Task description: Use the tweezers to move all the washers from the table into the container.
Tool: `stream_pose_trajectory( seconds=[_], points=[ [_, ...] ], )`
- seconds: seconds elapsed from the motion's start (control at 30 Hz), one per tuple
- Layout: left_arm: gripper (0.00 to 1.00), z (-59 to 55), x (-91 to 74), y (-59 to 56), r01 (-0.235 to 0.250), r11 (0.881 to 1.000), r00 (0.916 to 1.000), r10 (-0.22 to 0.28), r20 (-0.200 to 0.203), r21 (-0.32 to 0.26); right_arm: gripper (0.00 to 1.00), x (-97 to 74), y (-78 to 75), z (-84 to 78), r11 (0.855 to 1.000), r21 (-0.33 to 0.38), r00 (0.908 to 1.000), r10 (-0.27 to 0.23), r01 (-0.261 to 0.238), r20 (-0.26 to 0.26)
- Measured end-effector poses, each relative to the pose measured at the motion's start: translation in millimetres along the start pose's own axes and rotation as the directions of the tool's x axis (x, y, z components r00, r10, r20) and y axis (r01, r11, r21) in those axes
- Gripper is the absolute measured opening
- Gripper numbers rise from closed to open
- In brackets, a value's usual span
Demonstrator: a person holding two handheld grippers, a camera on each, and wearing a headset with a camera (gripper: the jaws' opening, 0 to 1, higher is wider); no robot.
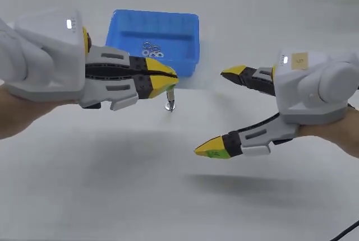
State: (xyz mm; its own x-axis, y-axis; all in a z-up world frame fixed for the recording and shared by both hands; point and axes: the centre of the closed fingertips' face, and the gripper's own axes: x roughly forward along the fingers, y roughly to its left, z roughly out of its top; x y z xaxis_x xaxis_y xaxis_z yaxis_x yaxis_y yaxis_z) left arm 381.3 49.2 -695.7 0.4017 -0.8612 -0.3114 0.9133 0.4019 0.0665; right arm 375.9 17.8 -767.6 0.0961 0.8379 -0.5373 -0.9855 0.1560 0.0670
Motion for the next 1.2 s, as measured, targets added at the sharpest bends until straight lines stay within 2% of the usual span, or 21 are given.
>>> stream_pose_trajectory(
  seconds=[0.13,0.37,0.53,0.73,0.8,0.93,1.2],
  points=[
    [0.04,-0.1,1.0,1.8,-0.004,0.999,1.0000,0.004,-0.002,-0.032,0.97,1.4,0.7,0.7,1.000,0.002,1.0000,0.004,-0.004,0.002],
    [0.04,3.4,7.9,-6.7,0.037,0.999,0.9987,-0.038,-0.034,-0.013,0.90,9.8,-1.0,15.7,1.000,0.007,0.9992,0.023,-0.023,0.032],
    [0.04,3.2,7.2,-7.0,0.050,0.999,0.9975,-0.050,-0.050,-0.013,0.76,20.5,0.2,17.0,0.998,-0.006,0.9975,0.068,-0.068,0.016],
    [0.04,2.0,5.4,-8.5,0.059,0.998,0.9960,-0.059,-0.067,-0.011,0.65,38.5,7.0,18.8,0.991,-0.018,0.9909,0.135,-0.135,0.000],
    [0.04,1.2,4.6,-8.2,0.057,0.998,0.9959,-0.058,-0.069,-0.011,0.59,43.0,8.8,20.3,0.988,-0.020,0.9882,0.153,-0.153,-0.004],
    [0.05,0.3,4.7,-6.2,0.056,0.998,0.9958,-0.057,-0.072,-0.012,0.47,49.7,8.1,22.7,0.985,-0.031,0.9859,0.166,-0.167,-0.015],
    [0.05,-1.0,5.1,-4.0,0.058,0.998,0.9957,-0.058,-0.072,-0.014,0.23,53.2,5.7,32.3,0.980,-0.065,0.9821,0.189,-0.188,-0.002]
  ],
)
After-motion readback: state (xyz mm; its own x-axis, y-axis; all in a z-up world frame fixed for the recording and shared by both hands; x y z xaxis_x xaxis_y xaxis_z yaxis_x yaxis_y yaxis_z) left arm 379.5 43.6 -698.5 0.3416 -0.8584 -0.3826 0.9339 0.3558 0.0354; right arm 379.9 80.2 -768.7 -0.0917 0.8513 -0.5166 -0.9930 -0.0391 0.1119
